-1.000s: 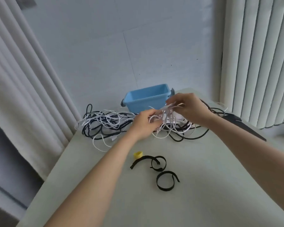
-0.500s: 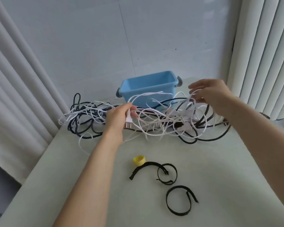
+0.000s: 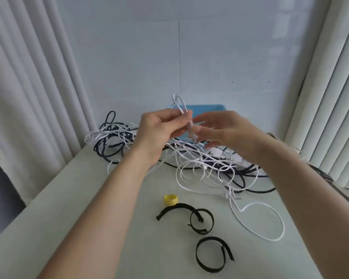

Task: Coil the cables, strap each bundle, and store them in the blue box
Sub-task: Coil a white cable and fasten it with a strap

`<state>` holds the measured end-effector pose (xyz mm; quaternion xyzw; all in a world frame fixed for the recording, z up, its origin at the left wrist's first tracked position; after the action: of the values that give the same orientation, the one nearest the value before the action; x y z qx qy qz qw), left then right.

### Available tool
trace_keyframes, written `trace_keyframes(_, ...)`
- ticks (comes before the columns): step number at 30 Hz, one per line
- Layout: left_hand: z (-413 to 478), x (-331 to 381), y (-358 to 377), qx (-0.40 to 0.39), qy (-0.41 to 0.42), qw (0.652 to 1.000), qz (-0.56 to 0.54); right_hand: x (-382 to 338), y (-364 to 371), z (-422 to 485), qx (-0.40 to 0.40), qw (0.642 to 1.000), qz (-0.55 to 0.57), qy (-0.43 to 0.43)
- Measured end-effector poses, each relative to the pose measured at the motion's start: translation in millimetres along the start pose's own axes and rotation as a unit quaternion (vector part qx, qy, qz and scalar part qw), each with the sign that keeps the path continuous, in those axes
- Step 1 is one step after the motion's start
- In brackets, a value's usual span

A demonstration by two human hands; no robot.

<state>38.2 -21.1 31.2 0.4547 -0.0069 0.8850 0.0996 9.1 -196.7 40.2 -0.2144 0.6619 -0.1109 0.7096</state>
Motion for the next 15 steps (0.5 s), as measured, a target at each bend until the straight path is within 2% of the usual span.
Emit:
trace_keyframes(4, -7, 5, 5, -0.034, 0.039, 0.995, 0.083, 2, 19, 2, -0.039, 0.996, 0.075, -0.033)
trace_keyframes(9, -4, -3, -7, -0.023, 0.023, 0.992, 0.120, 14, 10, 11, -0.006, 0.996, 0.093, -0.016)
trace_keyframes(12, 3, -5, -19, 0.050, -0.027, 0.997, 0.045, 26, -4, 19, 0.067, 0.982, 0.171, 0.033)
trace_keyframes(15, 11, -10, -43, 0.174, -0.044, 0.984, -0.004, 39, -29, 26, 0.146, 0.930, 0.322, 0.097)
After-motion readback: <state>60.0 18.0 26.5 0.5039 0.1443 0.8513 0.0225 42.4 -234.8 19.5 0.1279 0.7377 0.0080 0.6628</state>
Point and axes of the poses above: each hand's wrist, its own z-axis towards the middle knuckle, its own y-axis out of the palm, x = y × z, the point moved 2 cm from there along z, towards the middle knuckle, and after that the axes turned 15 degrees about y, right-handed, at the moved point
